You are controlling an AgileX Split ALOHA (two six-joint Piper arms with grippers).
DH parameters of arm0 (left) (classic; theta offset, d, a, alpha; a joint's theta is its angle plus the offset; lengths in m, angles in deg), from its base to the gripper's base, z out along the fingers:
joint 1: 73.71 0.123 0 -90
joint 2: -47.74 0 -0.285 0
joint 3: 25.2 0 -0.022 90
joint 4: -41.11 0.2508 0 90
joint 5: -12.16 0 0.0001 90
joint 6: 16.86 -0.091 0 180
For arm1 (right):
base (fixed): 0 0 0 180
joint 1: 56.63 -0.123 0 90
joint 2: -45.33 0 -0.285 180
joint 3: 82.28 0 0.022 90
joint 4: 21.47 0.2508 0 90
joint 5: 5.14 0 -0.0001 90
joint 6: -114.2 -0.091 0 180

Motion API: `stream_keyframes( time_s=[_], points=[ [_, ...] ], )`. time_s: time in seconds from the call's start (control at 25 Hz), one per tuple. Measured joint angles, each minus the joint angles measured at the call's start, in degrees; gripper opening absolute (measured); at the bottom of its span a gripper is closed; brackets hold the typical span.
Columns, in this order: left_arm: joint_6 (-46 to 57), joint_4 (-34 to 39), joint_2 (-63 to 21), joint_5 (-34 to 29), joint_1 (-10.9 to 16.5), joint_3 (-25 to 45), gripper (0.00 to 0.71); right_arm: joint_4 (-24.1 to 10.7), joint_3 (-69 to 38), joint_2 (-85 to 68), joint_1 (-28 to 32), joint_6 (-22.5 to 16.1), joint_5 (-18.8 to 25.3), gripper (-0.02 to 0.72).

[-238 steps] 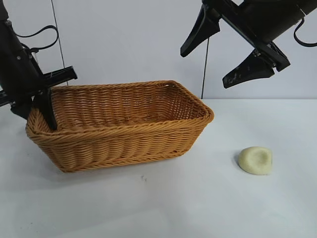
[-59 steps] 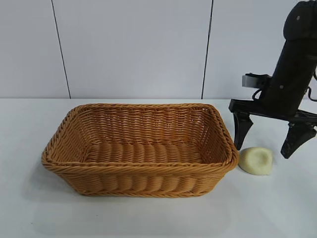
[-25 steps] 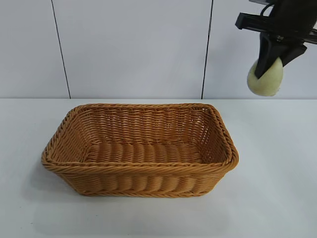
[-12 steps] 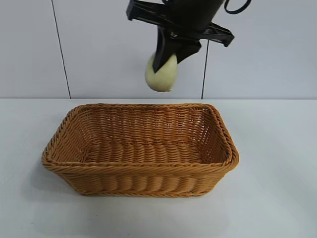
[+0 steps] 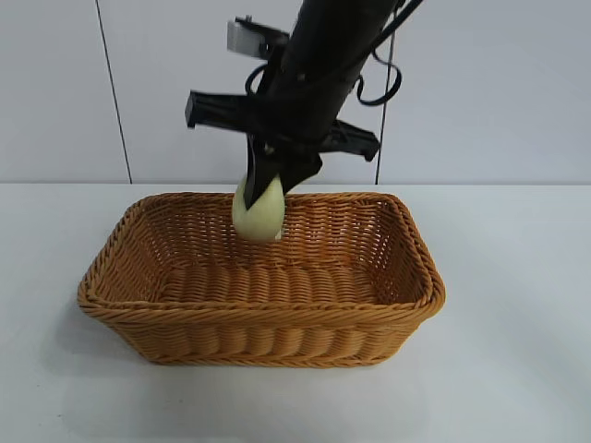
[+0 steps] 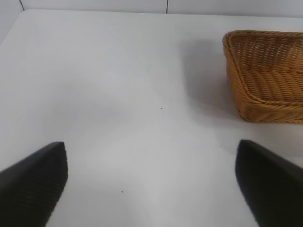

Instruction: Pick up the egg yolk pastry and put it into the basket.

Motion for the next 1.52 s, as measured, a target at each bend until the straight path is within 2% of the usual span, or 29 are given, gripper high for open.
stream_keyframes(
  time_s=[0.2,0.32,0.36,0.52,0.56,0.64,0.72,0.92,1.04,1.24,1.52],
  points=[
    [0.0,0.0,0.0,0.0,0.0,0.0,0.692,0.23,0.0,5.08,0.0,-0.07,-0.85,0.08],
    [0.0,0.0,0.0,0.0,0.0,0.0,0.692,0.36,0.0,5.71,0.0,-0.07,-0.85,0.151],
    [0.0,0.0,0.0,0.0,0.0,0.0,0.692,0.36,0.0,5.71,0.0,-0.02,-0.85,0.209],
    [0.0,0.0,0.0,0.0,0.0,0.0,0.692,0.41,0.0,5.71,0.0,0.65,-0.84,0.541],
    [0.0,0.0,0.0,0.0,0.0,0.0,0.692,0.41,0.0,5.71,0.0,0.89,-0.72,0.594],
    [0.0,0.0,0.0,0.0,0.0,0.0,0.692,0.07,0.13,5.43,0.0,1.13,0.36,0.636],
    [0.0,0.0,0.0,0.0,0.0,0.0,0.692,-2.04,1.61,4.89,0.0,1.13,3.21,0.65],
    [0.0,0.0,0.0,0.0,0.0,0.0,0.692,-10.26,10.12,4.07,0.0,0.18,15.17,0.656],
    [0.0,0.0,0.0,0.0,0.0,0.0,0.692,-13.72,14.68,4.08,0.0,-0.22,20.37,0.656],
    [0.0,0.0,0.0,0.0,0.0,0.0,0.692,-14.97,18.0,4.06,2.56,-0.34,22.72,0.656],
    [0.0,0.0,0.0,0.0,0.0,0.0,0.692,-16.38,18.0,4.06,13.23,0.52,23.02,0.656]
  ],
)
